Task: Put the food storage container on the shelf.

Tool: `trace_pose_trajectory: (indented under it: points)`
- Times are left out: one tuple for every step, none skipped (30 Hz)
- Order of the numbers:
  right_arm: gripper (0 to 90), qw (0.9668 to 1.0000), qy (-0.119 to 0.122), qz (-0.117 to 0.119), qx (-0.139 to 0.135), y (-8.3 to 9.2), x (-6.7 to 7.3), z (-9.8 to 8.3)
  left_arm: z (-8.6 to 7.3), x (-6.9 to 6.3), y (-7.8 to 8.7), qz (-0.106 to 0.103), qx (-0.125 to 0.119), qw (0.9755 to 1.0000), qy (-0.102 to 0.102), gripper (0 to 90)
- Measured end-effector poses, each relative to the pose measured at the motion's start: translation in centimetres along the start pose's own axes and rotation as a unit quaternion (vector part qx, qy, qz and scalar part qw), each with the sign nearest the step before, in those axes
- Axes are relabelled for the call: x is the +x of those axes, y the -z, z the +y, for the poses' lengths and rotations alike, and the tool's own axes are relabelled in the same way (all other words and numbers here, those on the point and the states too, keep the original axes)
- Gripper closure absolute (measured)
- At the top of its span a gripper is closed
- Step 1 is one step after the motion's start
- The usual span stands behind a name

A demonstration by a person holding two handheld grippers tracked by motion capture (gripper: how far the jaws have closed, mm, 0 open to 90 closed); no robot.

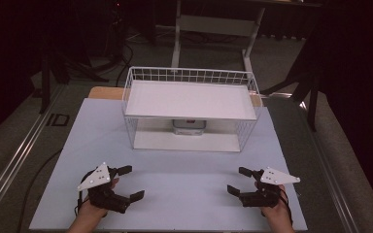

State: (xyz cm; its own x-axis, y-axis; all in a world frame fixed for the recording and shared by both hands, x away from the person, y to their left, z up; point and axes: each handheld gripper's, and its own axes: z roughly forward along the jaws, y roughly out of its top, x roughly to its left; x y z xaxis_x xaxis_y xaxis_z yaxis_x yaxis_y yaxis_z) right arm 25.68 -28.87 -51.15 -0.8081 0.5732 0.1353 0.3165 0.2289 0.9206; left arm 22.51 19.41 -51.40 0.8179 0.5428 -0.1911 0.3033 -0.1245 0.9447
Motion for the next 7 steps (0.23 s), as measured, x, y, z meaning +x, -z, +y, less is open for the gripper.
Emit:
trace_pose_trajectory:
  points:
    - [15.2, 1.0, -0.001, 0.001, 0.0, -0.04, -0.04, -0.03, -0.01, 0.0, -0.04, 0.0, 0.0, 1.0, -0.001, 2.2]
    - [15.2, 1.0, -0.002, 0.0, 0.003, -0.08, -0.04, -0.06, -0.02, 0.0, -0.06, -0.001, 0.0, 1.0, 0.0, 2.2]
    - [15.2, 1.0, 0.0, -0.002, 0.006, -0.12, -0.07, -0.1, -0.04, 0.01, -0.09, -0.001, 0.001, 1.0, 0.002, 2.2]
    - [15.2, 1.0, -0.001, 0.0, 0.006, -0.16, -0.08, -0.12, -0.06, 0.02, -0.11, 0.0, 0.002, 1.0, 0.001, 2.2]
    - [15.2, 1.0, -0.001, -0.001, 0.007, -0.18, -0.08, -0.15, -0.08, 0.03, -0.11, -0.001, 0.002, 1.0, 0.001, 2.2]
    - [15.2, 1.0, -0.001, -0.002, 0.009, -0.21, -0.06, -0.15, -0.09, 0.02, -0.11, -0.001, 0.002, 1.0, 0.002, 2.2]
    - [15.2, 1.0, -0.002, 0.0, 0.01, -0.22, -0.05, -0.16, -0.1, 0.01, -0.11, 0.0, 0.002, 1.0, 0.002, 2.2]
